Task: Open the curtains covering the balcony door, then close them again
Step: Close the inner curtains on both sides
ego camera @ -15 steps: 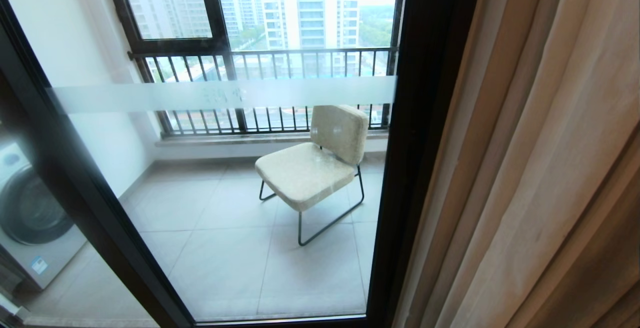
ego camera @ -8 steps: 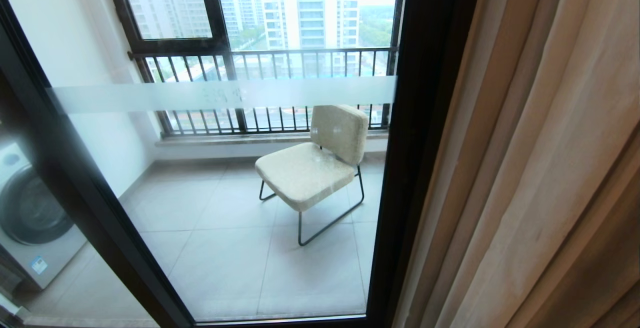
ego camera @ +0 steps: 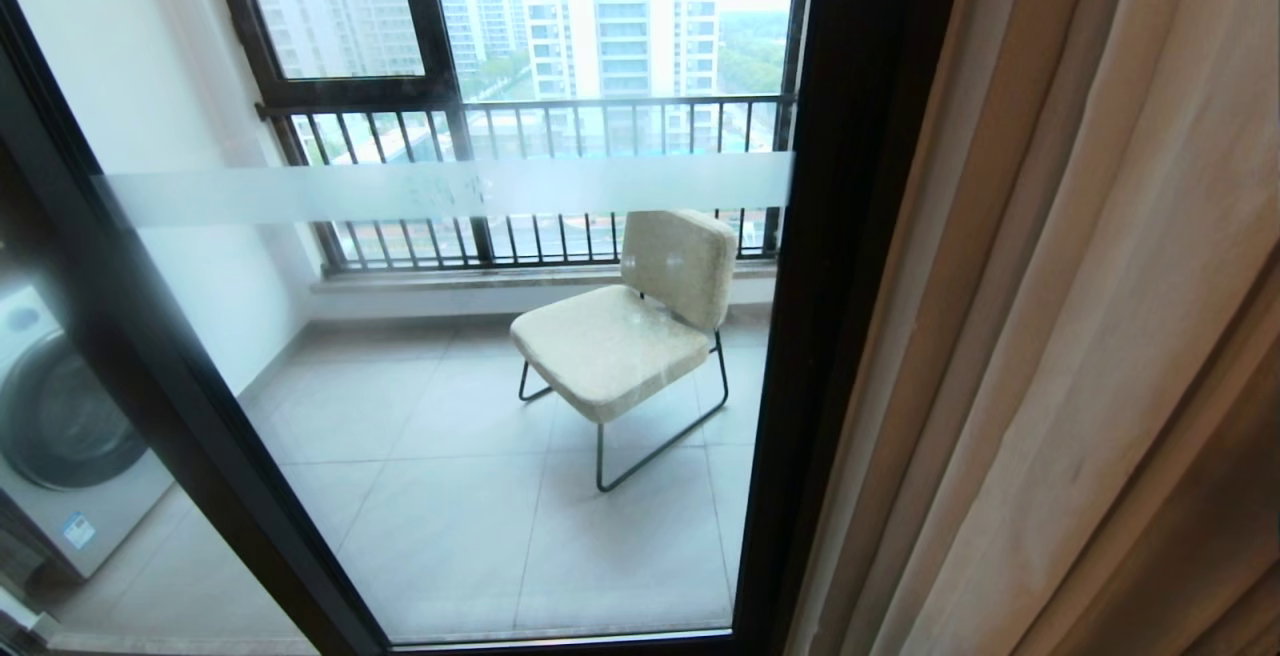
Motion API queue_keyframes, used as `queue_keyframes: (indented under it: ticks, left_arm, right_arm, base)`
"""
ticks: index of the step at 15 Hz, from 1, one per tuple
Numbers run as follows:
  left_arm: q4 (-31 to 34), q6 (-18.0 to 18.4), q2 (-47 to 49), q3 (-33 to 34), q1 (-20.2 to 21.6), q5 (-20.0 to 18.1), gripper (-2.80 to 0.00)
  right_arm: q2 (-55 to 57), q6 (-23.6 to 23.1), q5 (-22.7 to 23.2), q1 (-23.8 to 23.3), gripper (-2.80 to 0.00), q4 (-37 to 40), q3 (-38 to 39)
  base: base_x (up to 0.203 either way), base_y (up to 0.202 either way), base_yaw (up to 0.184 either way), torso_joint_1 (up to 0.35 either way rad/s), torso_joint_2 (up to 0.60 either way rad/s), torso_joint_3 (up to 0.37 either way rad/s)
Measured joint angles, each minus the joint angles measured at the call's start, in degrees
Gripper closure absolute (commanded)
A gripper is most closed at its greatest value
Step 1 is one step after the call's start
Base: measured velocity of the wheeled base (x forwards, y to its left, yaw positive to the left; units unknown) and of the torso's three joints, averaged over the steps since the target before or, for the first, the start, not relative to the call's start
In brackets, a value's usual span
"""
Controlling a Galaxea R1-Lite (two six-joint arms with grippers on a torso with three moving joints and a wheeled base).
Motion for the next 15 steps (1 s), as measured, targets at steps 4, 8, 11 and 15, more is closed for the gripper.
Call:
queue_keyframes:
  ticks: [4,8,11,15]
  left_arm:
    - [0.0,-0.02,0.0,0.0,0.0,-0.02,0.0]
    - [0.0,-0.02,0.0,0.0,0.0,0.0,0.0]
    - [0.0,-0.02,0.0,0.0,0.0,0.0,0.0]
    - [0.0,-0.02,0.0,0.0,0.0,0.0,0.0]
  right_arm:
    - [12.89,0.01,0.34,0.82,-2.8,-10.57,-8.33]
    - [23.14,0.04,0.48,1.01,-2.8,-15.87,-13.84]
    - [28.54,0.04,0.61,1.24,-2.8,-16.0,-15.28]
    - [34.14,-0.21,0.48,2.27,-2.8,-16.86,-15.55]
  base:
    - [0.0,0.0,0.0,0.0,0.0,0.0]
    - [0.0,0.0,0.0,0.0,0.0,0.0]
    - [0.0,0.0,0.0,0.0,0.0,0.0]
    - [0.0,0.0,0.0,0.0,0.0,0.0]
